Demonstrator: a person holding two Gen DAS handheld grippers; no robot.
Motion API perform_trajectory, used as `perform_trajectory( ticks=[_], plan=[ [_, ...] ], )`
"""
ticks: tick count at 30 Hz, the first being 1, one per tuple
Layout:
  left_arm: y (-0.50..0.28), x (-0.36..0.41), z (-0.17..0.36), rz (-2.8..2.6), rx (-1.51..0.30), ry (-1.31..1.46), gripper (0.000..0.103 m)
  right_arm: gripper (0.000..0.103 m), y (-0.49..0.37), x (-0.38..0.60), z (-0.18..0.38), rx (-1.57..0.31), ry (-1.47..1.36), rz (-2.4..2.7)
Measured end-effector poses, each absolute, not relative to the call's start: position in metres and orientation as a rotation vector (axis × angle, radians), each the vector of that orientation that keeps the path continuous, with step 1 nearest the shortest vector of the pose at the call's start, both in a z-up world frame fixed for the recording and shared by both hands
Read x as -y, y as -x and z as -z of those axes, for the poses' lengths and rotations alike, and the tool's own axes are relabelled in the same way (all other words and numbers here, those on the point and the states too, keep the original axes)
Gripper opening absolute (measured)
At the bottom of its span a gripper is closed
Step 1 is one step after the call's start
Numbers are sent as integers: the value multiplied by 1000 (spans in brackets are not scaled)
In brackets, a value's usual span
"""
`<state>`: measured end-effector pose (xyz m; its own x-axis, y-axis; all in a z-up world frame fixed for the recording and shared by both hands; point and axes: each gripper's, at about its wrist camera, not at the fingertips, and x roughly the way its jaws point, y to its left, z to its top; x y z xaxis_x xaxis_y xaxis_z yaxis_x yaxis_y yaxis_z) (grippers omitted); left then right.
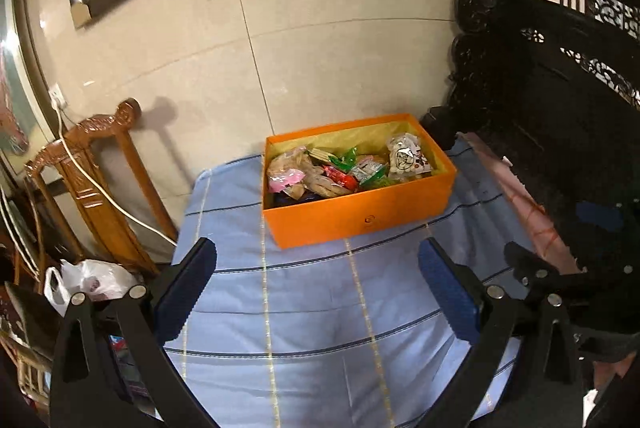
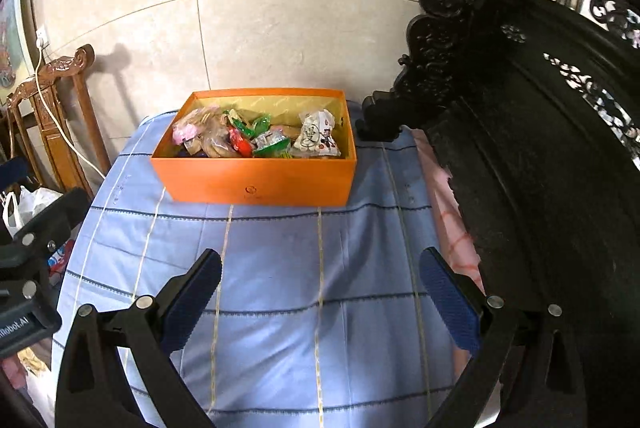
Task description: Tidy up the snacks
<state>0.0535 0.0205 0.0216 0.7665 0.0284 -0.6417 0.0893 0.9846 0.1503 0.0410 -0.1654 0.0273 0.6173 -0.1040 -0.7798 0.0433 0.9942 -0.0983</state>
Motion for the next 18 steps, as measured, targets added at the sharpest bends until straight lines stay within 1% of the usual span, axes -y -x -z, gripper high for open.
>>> perform_trajectory(
  ticks=[5, 8, 12, 18],
  plan=[
    [-43, -22, -25, 72, -705, -142, 99, 99, -26, 168, -39, -884, 53, 90],
    [-37, -29, -25, 92, -691, -67, 99, 99, -20, 166, -42, -874, 59, 87],
    [-40, -30, -23, 73, -725, -79, 99, 99, -20, 166, -43, -884, 52, 75],
    [-48, -40, -18, 85, -774, -21, 99, 99, -21, 166, -44, -882, 52, 83]
  ],
)
